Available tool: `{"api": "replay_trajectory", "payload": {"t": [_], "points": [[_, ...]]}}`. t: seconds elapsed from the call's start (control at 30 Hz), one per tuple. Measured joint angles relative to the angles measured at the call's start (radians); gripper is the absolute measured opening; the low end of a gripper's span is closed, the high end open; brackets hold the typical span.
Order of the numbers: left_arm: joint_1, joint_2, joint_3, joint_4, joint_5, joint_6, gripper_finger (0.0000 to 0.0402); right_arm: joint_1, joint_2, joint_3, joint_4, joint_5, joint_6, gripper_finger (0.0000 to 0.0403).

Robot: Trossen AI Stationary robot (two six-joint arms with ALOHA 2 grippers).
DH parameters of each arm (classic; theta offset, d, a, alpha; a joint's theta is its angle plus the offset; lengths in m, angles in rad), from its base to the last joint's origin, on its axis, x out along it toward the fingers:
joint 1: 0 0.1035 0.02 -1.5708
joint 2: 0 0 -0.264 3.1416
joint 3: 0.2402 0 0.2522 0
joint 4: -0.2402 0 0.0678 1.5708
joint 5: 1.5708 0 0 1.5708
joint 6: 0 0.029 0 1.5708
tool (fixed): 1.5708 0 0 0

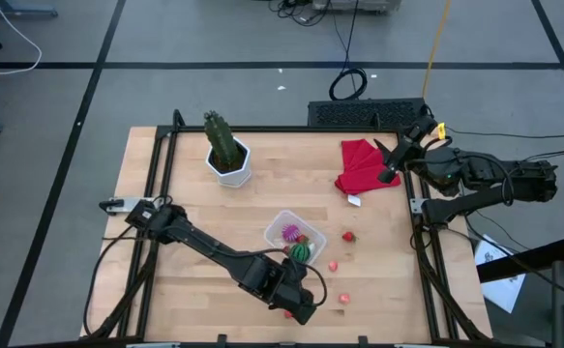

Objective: Pick and placing Produce into tupperware
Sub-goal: Put the dragonfruit into the transparent bin

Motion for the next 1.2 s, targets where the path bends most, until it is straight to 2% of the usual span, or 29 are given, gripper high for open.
{"api": "replay_trajectory", "payload": {"t": [0.23,0.57,1.2], "points": [[-0.037,0.030,0.000,-0.033,0.054,-0.044,0.0395,0.000,0.000,0.000,0.000,0.000,-0.010,0.0209],[-0.034,0.105,0.000,-0.008,0.095,-0.004,0.0395,0.000,0.000,0.000,0.004,0.000,-0.008,0.0209],[0.005,0.193,0.000,0.072,0.102,0.109,0.0395,0.000,0.003,0.000,0.031,0.000,-0.014,0.0209]]}}
